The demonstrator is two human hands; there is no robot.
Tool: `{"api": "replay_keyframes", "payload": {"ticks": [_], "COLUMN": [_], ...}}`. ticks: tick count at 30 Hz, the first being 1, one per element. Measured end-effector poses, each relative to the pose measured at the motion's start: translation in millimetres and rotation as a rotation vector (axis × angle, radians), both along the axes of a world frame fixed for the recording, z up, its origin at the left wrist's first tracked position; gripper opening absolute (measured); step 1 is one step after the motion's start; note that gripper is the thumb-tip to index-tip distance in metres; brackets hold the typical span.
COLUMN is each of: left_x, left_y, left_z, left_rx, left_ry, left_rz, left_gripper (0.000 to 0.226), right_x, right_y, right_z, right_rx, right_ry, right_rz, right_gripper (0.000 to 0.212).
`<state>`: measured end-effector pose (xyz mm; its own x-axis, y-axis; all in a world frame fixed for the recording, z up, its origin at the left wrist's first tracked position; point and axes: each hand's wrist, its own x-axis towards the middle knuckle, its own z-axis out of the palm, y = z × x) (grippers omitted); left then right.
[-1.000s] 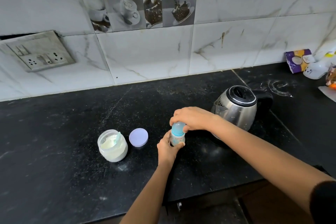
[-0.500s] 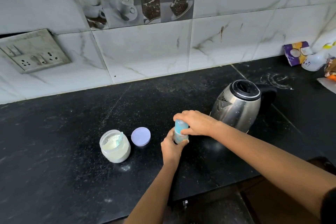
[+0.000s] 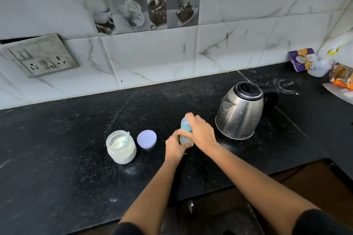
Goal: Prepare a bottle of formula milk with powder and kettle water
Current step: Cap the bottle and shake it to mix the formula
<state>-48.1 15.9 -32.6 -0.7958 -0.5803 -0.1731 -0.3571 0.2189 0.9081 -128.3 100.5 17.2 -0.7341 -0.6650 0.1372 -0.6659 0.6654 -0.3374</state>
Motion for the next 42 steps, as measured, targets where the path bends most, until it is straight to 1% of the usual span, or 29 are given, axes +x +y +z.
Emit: {"api": "replay_keyframes", "payload": {"ticks": [2,4,6,7,11,13,14,17,21,23,25,29,32,34,36,39,40,42], "left_x": [9,21,36,42,57,60,62,64,64,63,63,62,61,61,61,61,61,61], "left_y": [-2,-4,-4,-4,-7,-6,-5,-5,-5,-4,-3,-4,-5,-5,-4,-4,-4,-4], "left_z": [0,-7,-16,-20,-33,-42,-46,-51,-50,-51,-50,-51,-53,-53,-52,-50,-50,-49], "left_rx": [-0.185,-0.346,-0.414,-0.451,-0.635,-0.688,-0.706,-0.720,-0.717,-0.718,-0.728,-0.730,-0.727,-0.725,-0.727,-0.726,-0.731,-0.737], "left_ry": [-0.067,-0.152,-0.192,-0.197,-0.185,-0.207,-0.217,-0.195,-0.197,-0.213,-0.230,-0.244,-0.241,-0.241,-0.240,-0.240,-0.244,-0.244], "left_rz": [-0.020,0.011,0.027,0.019,-0.060,-0.118,-0.134,-0.137,-0.112,-0.122,-0.121,-0.114,-0.109,-0.106,-0.098,-0.089,-0.089,-0.075], "left_gripper": [0.053,0.061,0.060,0.058,0.056,0.059,0.063,0.078,0.078,0.078,0.078,0.078,0.078,0.078,0.078,0.077,0.074,0.062], "right_x": [3,6,6,6,0,-7,-11,-19,-17,-17,-20,-32,-36,-39,-42,-48,-49,-48], "right_y": [4,9,14,15,19,19,19,19,15,13,11,5,4,4,2,-5,-4,1], "right_z": [-15,-30,-45,-51,-66,-71,-72,-70,-46,-26,-5,23,29,34,41,50,51,51], "right_rx": [-0.145,-0.326,-0.442,-0.466,-0.509,-0.519,-0.535,-0.649,-0.969,-1.125,-1.169,-1.165,-1.232,-1.247,-1.280,-1.378,-1.369,-1.265], "right_ry": [-0.140,-0.324,-0.424,-0.447,-0.507,-0.535,-0.579,-0.831,-1.244,-1.466,-1.596,-1.641,-1.760,-1.813,-1.799,-1.743,-1.739,-1.745], "right_rz": [0.014,0.046,0.075,0.079,0.068,0.094,0.120,0.157,0.069,0.047,0.034,0.034,0.109,0.219,0.290,0.252,0.265,0.385], "right_gripper": [0.069,0.086,0.095,0.095,0.075,0.066,0.063,0.060,0.046,0.044,0.046,0.075,0.091,0.090,0.085,0.097,0.100,0.101]}}
